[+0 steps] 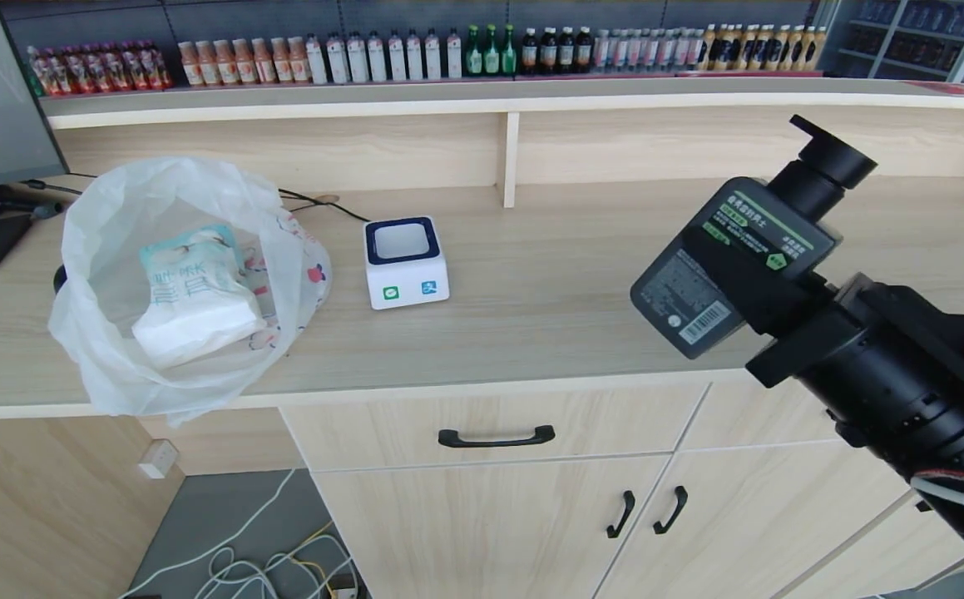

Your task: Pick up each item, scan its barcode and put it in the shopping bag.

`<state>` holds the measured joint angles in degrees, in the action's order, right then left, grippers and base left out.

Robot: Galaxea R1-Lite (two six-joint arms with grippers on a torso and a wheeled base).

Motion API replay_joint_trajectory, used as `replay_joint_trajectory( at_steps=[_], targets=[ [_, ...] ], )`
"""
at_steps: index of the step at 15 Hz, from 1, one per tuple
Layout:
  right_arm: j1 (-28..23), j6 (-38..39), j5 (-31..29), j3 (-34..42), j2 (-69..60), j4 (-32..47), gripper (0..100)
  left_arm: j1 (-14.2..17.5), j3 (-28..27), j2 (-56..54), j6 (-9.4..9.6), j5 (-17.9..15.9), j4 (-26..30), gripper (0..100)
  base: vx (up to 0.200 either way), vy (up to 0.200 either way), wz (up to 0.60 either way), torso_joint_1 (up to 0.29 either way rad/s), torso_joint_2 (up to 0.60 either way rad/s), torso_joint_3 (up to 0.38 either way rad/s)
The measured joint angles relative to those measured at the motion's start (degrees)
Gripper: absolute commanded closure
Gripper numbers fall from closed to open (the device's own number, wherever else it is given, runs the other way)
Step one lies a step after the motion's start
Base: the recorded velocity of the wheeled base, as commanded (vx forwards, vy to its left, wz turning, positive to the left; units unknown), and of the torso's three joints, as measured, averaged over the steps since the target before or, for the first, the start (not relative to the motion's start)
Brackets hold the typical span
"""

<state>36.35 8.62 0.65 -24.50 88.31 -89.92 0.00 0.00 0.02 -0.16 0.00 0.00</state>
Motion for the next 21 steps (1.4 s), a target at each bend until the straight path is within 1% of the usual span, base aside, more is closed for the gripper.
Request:
replay_joint_trajectory(
  at_steps=[3,5,9,12,17,21],
  targets=[
    [0.00,-5.78,-5.42,0.22,-1.55,-0.02,100,-0.05,0.00,0.00,0.09,0.00,0.00,0,0.000,0.000,0.00,0.000,0.00,0.000],
    [0.00,-8.37,-5.81,0.61,-2.15,-0.05,100,-0.11,0.00,0.00,0.16,0.00,0.00,0,0.000,0.000,0.00,0.000,0.00,0.000],
    [-1.13,-16.31,-5.92,0.72,-2.51,0.00,100,-0.10,0.00,0.00,0.34,0.00,0.00,0,0.000,0.000,0.00,0.000,0.00,0.000],
    [-1.49,-17.09,-6.00,2.21,-2.78,-0.02,100,-0.02,0.00,0.00,0.27,0.00,0.00,0,0.000,0.000,0.00,0.000,0.00,0.000],
    [-1.32,-14.34,-7.22,5.72,-2.34,0.17,100,-0.05,0.00,0.00,0.00,0.00,0.02,0,0.000,0.200,0.00,-0.005,0.00,0.000],
    [-0.02,-14.69,-7.67,6.45,-1.55,0.04,100,0.00,0.00,0.00,-0.38,0.00,0.10,0,0.000,0.200,0.00,-0.004,0.00,0.002]
  ],
)
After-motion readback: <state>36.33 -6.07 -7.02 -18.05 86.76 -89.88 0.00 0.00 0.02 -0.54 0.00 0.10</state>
